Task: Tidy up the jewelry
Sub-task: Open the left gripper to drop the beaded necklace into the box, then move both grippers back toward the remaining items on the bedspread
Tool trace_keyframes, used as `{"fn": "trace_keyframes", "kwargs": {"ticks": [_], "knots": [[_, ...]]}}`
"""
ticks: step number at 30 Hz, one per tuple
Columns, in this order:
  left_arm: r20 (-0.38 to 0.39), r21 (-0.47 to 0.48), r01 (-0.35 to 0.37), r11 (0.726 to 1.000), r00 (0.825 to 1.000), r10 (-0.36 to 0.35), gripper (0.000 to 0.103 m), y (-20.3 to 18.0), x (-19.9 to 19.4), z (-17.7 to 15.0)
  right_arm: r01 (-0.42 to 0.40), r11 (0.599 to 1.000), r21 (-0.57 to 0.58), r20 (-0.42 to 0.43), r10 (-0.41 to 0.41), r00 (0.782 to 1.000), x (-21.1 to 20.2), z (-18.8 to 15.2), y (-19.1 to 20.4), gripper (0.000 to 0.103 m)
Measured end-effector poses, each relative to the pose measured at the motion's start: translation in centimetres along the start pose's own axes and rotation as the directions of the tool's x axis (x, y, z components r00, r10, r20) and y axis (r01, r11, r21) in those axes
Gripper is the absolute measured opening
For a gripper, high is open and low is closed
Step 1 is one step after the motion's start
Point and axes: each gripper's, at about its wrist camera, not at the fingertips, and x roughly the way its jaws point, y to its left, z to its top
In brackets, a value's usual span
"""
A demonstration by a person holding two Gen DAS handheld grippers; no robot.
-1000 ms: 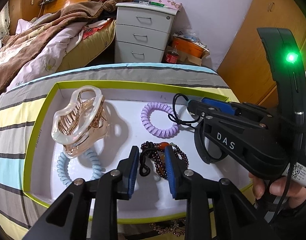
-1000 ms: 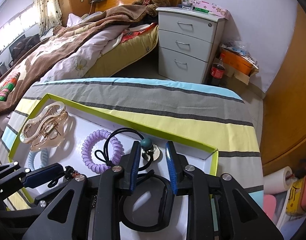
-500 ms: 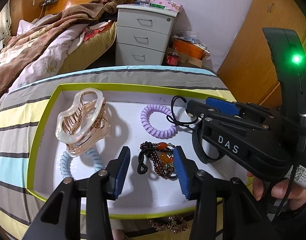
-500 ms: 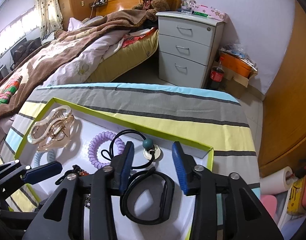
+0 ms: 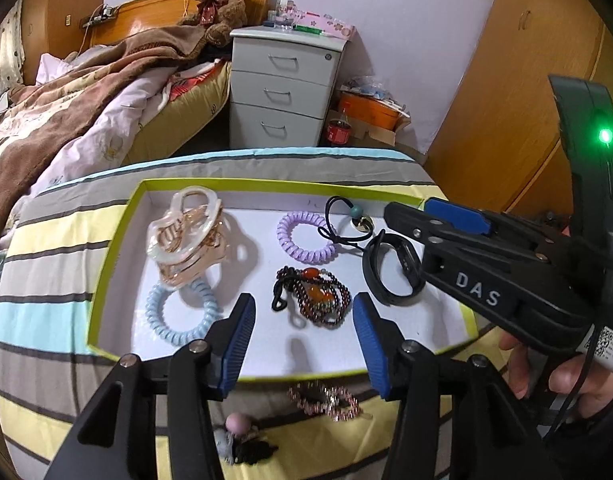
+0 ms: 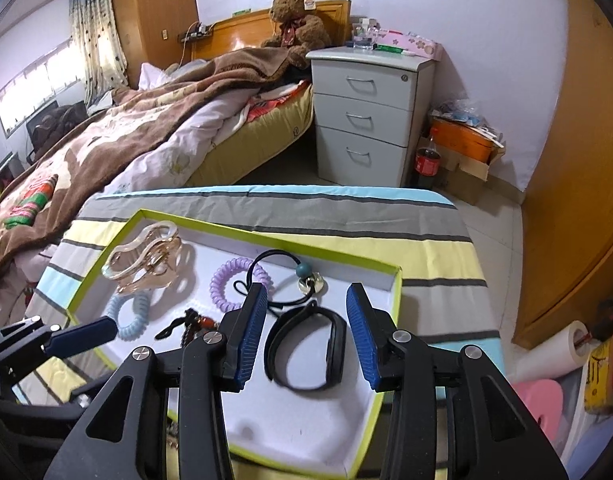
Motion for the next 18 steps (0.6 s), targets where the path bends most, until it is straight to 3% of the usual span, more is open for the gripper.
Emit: {"fn": "trace_keyframes", "kwargs": {"ticks": [18], "knots": [[0.069,-0.083,-0.021,0.996,0.997,0.027,0.053,3.3,-6.1,-3.8,-0.071,0.997,0.001,0.055,0.071,0.996,-5.1,-4.7,1.6,0.043]]}}
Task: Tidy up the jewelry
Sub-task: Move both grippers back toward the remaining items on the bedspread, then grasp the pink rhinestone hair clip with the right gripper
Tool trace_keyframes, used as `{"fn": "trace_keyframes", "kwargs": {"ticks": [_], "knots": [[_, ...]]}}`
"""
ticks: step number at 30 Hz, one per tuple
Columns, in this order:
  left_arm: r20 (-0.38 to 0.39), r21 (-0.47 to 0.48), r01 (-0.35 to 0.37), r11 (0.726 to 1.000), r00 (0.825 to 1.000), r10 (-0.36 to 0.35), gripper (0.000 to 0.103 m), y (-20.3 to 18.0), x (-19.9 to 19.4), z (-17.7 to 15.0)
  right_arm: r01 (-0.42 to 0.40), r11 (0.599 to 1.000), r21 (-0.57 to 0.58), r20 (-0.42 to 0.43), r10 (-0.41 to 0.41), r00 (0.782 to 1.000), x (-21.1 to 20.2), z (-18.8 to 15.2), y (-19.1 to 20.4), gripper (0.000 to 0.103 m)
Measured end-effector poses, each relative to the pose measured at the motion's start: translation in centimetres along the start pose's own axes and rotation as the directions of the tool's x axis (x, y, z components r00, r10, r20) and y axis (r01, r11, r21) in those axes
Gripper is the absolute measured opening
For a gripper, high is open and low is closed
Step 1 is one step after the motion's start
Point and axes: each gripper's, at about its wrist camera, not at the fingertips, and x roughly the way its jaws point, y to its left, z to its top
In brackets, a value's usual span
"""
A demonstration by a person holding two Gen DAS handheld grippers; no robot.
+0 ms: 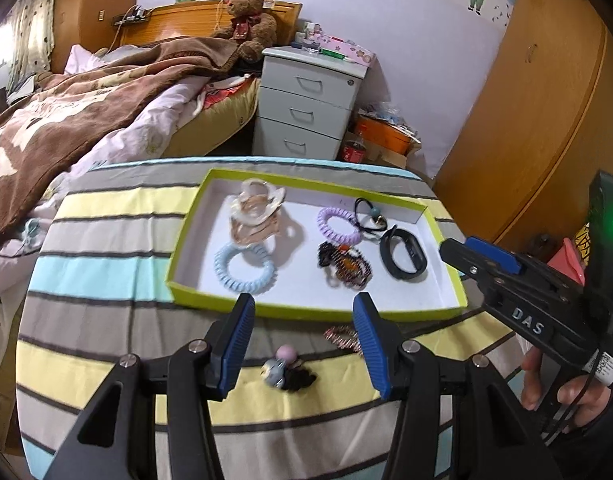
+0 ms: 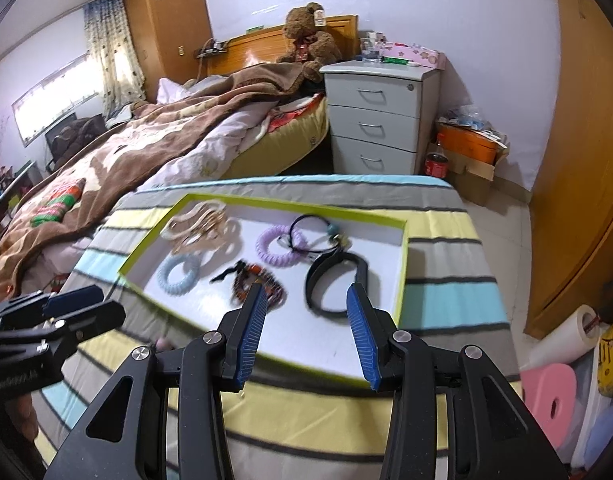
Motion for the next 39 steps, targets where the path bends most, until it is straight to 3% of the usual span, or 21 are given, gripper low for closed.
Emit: {"fn": "trace_keyframes", "kwargs": {"ticks": [19,27,39], "knots": [[-0.021,-0.094,-0.033,0.995,0.999,0.031,0.056,6.1,-2.0,-4.8,-0.12,0.988,-0.102,-0.103,0.11,0.989,2.9,-4.8,4.4,0.047],[-0.031,-0.11,-0.021,0.994,0.999,0.018,0.056,7.2,-1.8,-5.4,-0.111,0.985,-0.129,-0.153,0.091,0.984,4.9,-5.0,5.5,0.047],[-0.037,-0.126,-0.013,0.992,0.999,0.009,0.056,8.1,-1.6,-5.6,-0.089,0.979,-0.183,-0.159,0.06,0.985,5.6,-5.1,6.7,0.047]]}}
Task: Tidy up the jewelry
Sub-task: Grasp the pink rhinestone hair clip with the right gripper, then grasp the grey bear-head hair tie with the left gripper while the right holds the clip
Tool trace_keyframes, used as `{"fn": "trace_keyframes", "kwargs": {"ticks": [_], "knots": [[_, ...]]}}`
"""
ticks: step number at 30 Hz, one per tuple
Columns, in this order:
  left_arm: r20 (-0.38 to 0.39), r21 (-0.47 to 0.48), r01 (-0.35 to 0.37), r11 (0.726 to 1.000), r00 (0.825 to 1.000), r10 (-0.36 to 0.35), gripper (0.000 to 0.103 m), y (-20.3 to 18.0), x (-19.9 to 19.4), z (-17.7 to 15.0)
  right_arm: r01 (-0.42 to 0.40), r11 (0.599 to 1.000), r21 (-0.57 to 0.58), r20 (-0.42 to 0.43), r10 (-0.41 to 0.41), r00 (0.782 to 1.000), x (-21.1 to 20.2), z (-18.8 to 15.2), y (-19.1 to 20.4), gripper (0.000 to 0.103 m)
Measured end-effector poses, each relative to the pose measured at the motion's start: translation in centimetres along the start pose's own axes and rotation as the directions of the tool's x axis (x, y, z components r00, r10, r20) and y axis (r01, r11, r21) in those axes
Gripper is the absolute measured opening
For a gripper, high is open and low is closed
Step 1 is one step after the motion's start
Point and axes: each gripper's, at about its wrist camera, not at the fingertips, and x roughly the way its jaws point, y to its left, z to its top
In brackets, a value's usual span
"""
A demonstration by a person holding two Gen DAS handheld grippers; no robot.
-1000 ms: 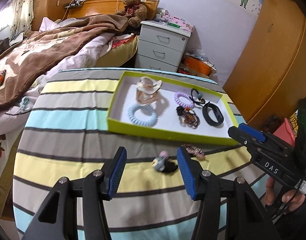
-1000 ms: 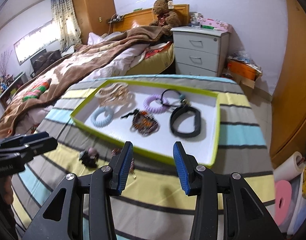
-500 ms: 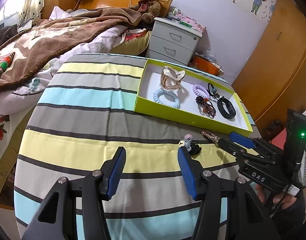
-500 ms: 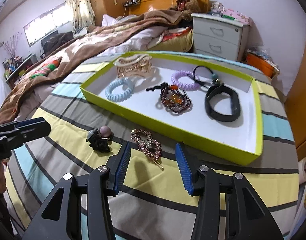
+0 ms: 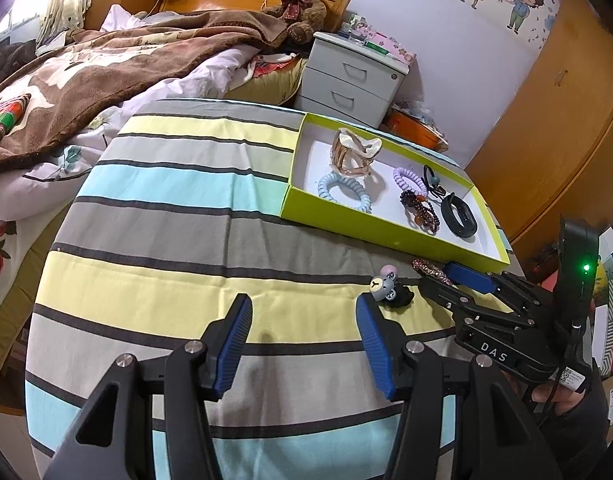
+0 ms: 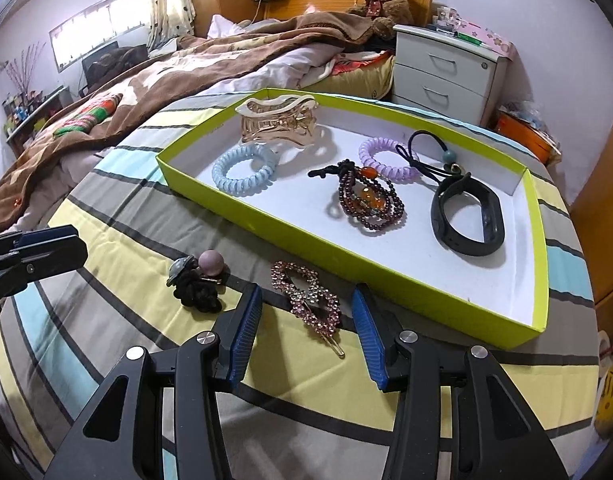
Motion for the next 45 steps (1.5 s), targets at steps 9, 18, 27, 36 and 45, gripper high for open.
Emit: {"fn": "trace_keyframes", "kwargs": {"ticks": [9,18,27,36,45], "knots": [[-0.007,0.001,-0.004,1.0,1.0,0.004,0.056,-0.2,0.2,-0.1,0.008,1.0,-0.021,0.002,-0.008,1.0,-0.1,-0.2,0.7,0.029],[-0.014,0.009,-0.009,1.0,1.0,0.009,0.056,-0.5,0.5,0.0,-0.008,0.999,-0.037,0.008,0.008,1.0,-0.5,-0.7,1.3,0.024],[-0.035,0.02,-0.006,1.0,0.999,0.006,0.056,-1.3,1.2,0.1,0.017,0.999,-0.028,0.032,-0.016,0.999,-1.7,-1.5,0.9,0.023],[-0.075,0.035,0.016,0.999,0.997,-0.014,0.056,-2.7,2.8,0.2,0.056,0.998,-0.031,0.031,-0.055,0.998,-2.8,-2.8,-0.2,0.023],[-0.099,0.104,0.019,0.994,0.995,-0.008,0.056,-5.3,4.4,0.7,0.098,0.995,0.03,0.053,-0.1,0.994,-4.5,-4.0,-2.4,0.023]]}}
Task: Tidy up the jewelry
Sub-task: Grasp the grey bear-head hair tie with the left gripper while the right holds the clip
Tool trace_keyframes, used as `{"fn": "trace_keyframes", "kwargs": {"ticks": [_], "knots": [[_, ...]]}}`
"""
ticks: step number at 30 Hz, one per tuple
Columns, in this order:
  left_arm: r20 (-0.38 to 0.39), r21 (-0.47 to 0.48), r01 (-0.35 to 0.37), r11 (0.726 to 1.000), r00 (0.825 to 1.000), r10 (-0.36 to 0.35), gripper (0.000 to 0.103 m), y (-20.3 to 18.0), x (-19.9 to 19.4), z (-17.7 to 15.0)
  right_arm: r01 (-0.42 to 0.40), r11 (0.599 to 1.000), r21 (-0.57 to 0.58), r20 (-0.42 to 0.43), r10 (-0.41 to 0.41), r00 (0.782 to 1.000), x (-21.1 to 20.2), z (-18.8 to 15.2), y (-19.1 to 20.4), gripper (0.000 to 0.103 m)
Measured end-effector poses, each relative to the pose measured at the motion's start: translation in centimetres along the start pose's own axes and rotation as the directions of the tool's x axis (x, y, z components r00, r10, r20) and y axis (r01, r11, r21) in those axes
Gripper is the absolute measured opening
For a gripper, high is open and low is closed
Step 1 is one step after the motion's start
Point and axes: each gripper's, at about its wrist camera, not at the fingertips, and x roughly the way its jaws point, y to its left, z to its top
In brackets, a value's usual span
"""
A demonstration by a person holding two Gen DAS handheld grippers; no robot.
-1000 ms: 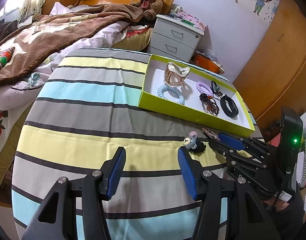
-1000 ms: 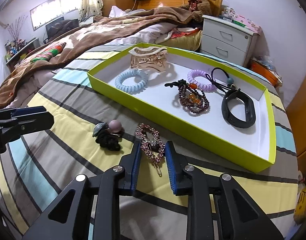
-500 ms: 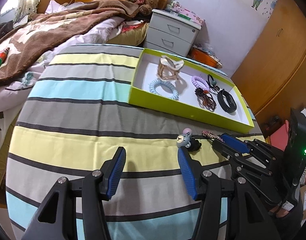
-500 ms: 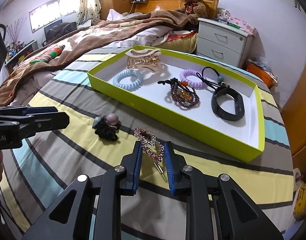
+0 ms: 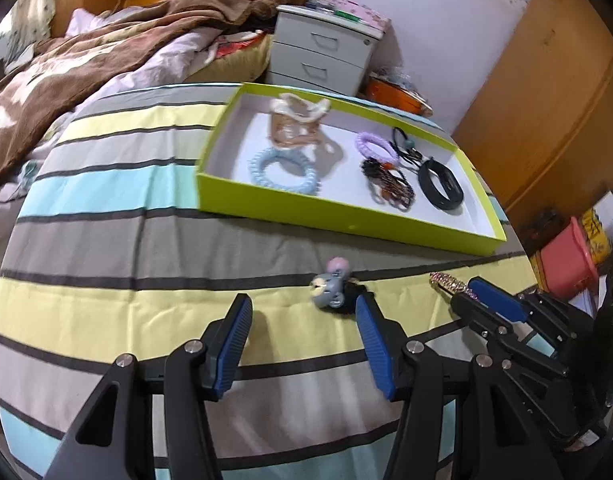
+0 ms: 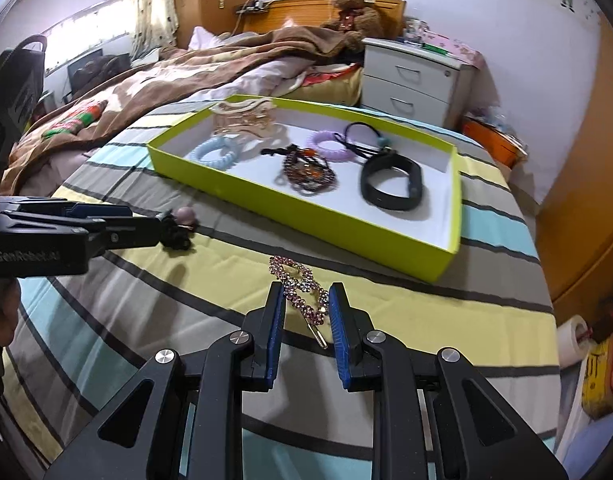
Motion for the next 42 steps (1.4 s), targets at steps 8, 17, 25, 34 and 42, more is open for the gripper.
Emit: {"fn": "trace_keyframes", "kwargs": {"ticks": [8,17,25,34,42], "knots": [[-0.014,0.06,-0.054,0.997,0.998,0.055,0.056,-1.7,1.5,0.5,0.002,0.999,0.042,0.015,-0.002,1.0,-0.9,-0.6,-1.2,0.023],[0.028,0.123,-0.134,0.983,0.991,0.132,0.052,-3.1,2.4,0.5,-0.003,0.998,0.059,0.036,0.001,0.999,-1.5,-0.8,-1.7,0.023],[0.03,0.126,-0.115,0.985,0.993,0.112,0.035,-3.5,2.2,0.4,-0.006,0.998,0.068,0.042,0.003,0.999,-1.8,-0.9,-2.0,0.023],[0.042,0.132,-0.094,0.987,0.995,0.089,0.027,-3.9,1.4,0.3,-0.005,0.998,0.07,0.06,0.001,0.998,-2.5,-0.7,-2.1,0.023],[0.07,0.13,-0.079,0.988,0.995,0.07,0.027,-4.0,0.3,0.4,-0.004,0.998,0.07,0.074,-0.001,0.997,-3.1,-0.6,-2.0,0.023]]}}
